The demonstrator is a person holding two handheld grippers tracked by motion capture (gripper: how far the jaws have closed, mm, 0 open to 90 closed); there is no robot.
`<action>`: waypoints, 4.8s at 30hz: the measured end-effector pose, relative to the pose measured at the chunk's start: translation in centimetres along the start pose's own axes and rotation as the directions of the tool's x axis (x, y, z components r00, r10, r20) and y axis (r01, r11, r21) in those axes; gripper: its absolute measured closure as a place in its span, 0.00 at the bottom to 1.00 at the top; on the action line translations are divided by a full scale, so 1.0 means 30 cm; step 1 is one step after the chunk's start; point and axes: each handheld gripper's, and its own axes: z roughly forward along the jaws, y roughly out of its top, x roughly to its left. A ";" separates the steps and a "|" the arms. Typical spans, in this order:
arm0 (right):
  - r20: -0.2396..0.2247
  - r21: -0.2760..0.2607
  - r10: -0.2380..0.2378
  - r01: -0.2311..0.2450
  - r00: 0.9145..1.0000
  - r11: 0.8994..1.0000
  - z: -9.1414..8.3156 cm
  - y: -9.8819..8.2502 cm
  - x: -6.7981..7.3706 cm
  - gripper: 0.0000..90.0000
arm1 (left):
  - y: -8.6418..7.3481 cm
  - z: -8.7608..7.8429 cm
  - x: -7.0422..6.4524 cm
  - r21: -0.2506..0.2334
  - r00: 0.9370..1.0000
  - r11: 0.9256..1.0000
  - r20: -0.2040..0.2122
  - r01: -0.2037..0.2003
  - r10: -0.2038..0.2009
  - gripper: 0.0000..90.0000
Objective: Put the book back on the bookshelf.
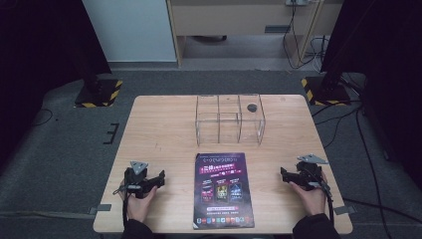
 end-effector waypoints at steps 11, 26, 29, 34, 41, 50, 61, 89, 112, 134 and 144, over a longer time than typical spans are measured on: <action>-0.094 -0.067 0.007 -0.014 0.996 0.998 -0.070 0.042 0.066 0.09 | 0.011 -0.051 -0.048 -0.063 0.998 0.998 0.065 0.006 -0.002 0.19; -0.144 -0.127 -0.001 -0.017 0.990 0.992 -0.129 0.083 0.106 0.08 | 0.034 -0.092 -0.118 -0.118 0.986 0.992 0.165 0.033 -0.013 0.23; -0.155 -0.131 -0.007 -0.014 0.988 0.991 -0.134 0.094 0.117 0.08 | 0.040 -0.093 -0.135 -0.118 0.984 0.993 0.177 0.024 -0.003 0.23; -0.169 -0.136 -0.030 0.007 0.985 0.991 -0.136 0.105 0.145 0.08 | 0.046 -0.087 -0.160 -0.115 0.982 0.993 0.190 0.015 0.007 0.23; -0.189 -0.139 -0.057 0.031 0.980 0.990 -0.128 0.116 0.188 0.09 | 0.049 -0.077 -0.203 -0.107 0.979 0.994 0.203 -0.012 0.034 0.24; -0.237 -0.148 -0.098 0.063 0.967 0.987 -0.128 0.139 0.247 0.09 | 0.050 -0.049 -0.247 -0.083 0.974 0.996 0.221 -0.028 0.046 0.26; -0.295 -0.139 -0.138 0.101 0.945 0.985 -0.090 0.132 0.334 0.10 | 0.031 0.004 -0.302 -0.044 0.969 0.997 0.235 -0.061 0.070 0.28; -0.374 -0.028 -0.158 0.159 0.914 0.987 0.014 -0.003 0.418 0.26 | -0.019 0.079 -0.381 0.052 0.951 0.996 0.305 -0.069 0.050 0.35; -0.383 -0.038 -0.145 0.141 0.912 0.989 0.032 -0.030 0.456 0.32 | -0.017 0.093 -0.404 0.038 0.951 0.999 0.308 -0.024 0.011 0.40; -0.397 -0.034 -0.102 0.096 0.912 0.995 0.035 -0.028 0.445 0.33 | -0.027 0.073 -0.368 -0.001 0.925 0.988 0.350 0.157 -0.147 0.56; -0.418 -0.027 -0.074 0.069 0.905 0.997 0.036 -0.028 0.431 0.37 | -0.018 0.051 -0.412 -0.047 0.862 0.993 0.503 0.105 -0.067 0.59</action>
